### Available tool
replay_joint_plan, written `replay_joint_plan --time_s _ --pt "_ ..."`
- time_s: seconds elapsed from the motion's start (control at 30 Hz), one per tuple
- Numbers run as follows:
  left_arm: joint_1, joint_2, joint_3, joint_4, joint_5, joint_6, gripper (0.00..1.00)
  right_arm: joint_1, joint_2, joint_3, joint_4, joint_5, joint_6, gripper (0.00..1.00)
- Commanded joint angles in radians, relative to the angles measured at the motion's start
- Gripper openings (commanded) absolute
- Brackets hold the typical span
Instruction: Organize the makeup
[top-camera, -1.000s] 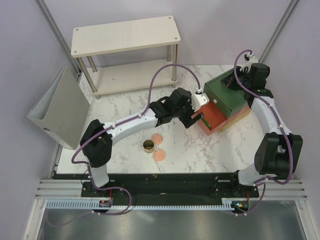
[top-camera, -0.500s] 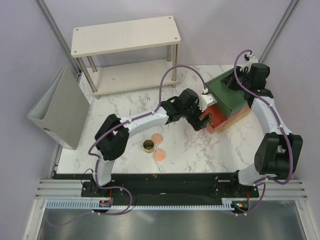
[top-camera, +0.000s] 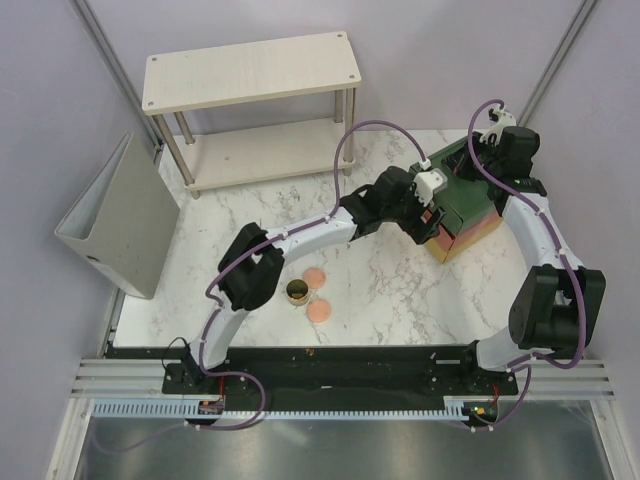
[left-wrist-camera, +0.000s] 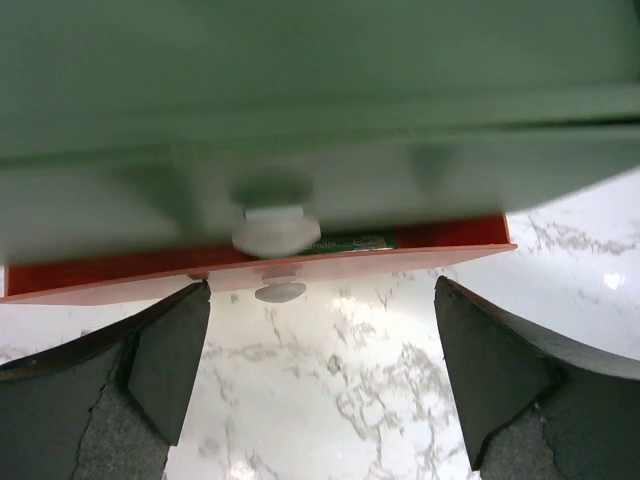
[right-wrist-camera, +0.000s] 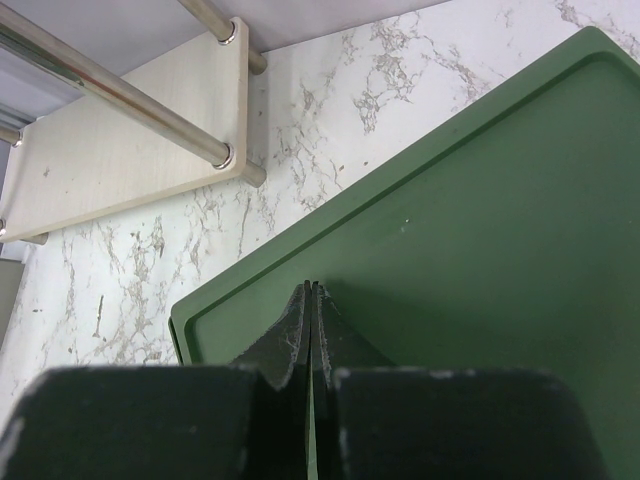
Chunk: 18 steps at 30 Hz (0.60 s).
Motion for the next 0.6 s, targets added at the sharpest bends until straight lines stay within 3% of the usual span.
replay_joint_plan --time_s 0.0,0.27,0.43,0.57 --pt "0.0 0.07 0.109 0.124 0.019 -0.07 0.99 0.01 0.11 -0.112 -0.379 0.035 -0.052 0.0" --pt "0.0 0.055 0.074 0.174 0.016 -0.052 0.99 0.01 0.113 -0.104 -0.381 0.036 -0.052 0.0" --pt "0.003 -0.098 -0.139 0.172 0.0 -0.038 0.99 0.012 0.116 -0.104 -0.381 0.041 -0.052 0.0" --pt "0.058 -0.146 -0.172 0.031 0.043 -0.258 0.99 0.012 0.118 -0.109 -0.379 0.043 -0.054 0.0"
